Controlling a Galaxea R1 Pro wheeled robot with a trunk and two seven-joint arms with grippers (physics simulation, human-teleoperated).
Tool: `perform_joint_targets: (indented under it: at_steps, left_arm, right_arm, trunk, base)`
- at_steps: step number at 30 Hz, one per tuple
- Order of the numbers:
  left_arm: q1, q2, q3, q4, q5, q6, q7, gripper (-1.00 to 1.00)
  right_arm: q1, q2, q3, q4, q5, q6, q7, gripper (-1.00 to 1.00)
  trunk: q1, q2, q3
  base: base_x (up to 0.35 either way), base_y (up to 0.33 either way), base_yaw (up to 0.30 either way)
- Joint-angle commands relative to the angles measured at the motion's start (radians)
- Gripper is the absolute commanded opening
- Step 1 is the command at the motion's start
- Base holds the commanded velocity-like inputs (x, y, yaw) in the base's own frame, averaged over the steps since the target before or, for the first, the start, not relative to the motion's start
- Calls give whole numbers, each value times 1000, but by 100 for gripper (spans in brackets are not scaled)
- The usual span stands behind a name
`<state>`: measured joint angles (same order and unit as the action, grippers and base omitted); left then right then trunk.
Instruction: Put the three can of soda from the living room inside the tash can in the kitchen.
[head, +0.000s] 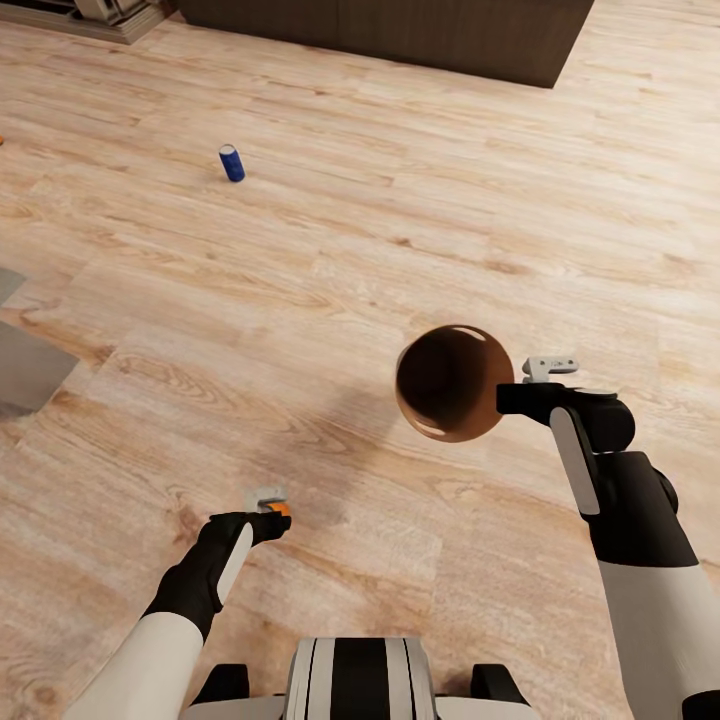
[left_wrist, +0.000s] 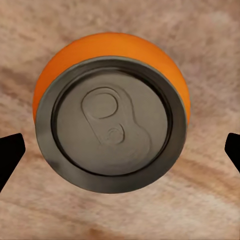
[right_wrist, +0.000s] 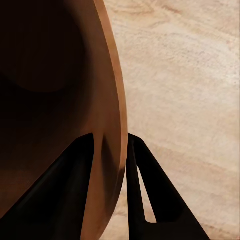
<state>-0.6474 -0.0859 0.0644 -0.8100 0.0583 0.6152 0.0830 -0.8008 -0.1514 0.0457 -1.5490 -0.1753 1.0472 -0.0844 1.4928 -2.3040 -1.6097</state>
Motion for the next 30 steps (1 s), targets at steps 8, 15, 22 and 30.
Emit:
perform_joint_targets:
  at_steps: [8, 15, 22, 30]
  left_arm:
    - [0, 0, 0, -1, 0, 0, 1, 100]
    - [1, 0, -1, -7, 0, 0, 0, 100]
    - [0, 0, -1, -6, 0, 0, 1, 100]
    - [0, -1, -1, -6, 0, -1, 1, 100]
  right_arm:
    - [0, 1, 2, 0, -15, 0, 2, -100]
    - [1, 2, 2, 0, -15, 0, 3, -100]
    - [2, 1, 23, 0, -15, 0, 2, -100]
    - [2, 3, 40, 0, -15, 0, 2, -100]
  trunk:
    - [0, 0, -1]
    - [0, 0, -1]
    - [0, 0, -1]
    - [0, 0, -1]
  base:
    - [101, 10, 0]
    - [61, 10, 0]
    - [5, 1, 0]
    - [0, 0, 0]
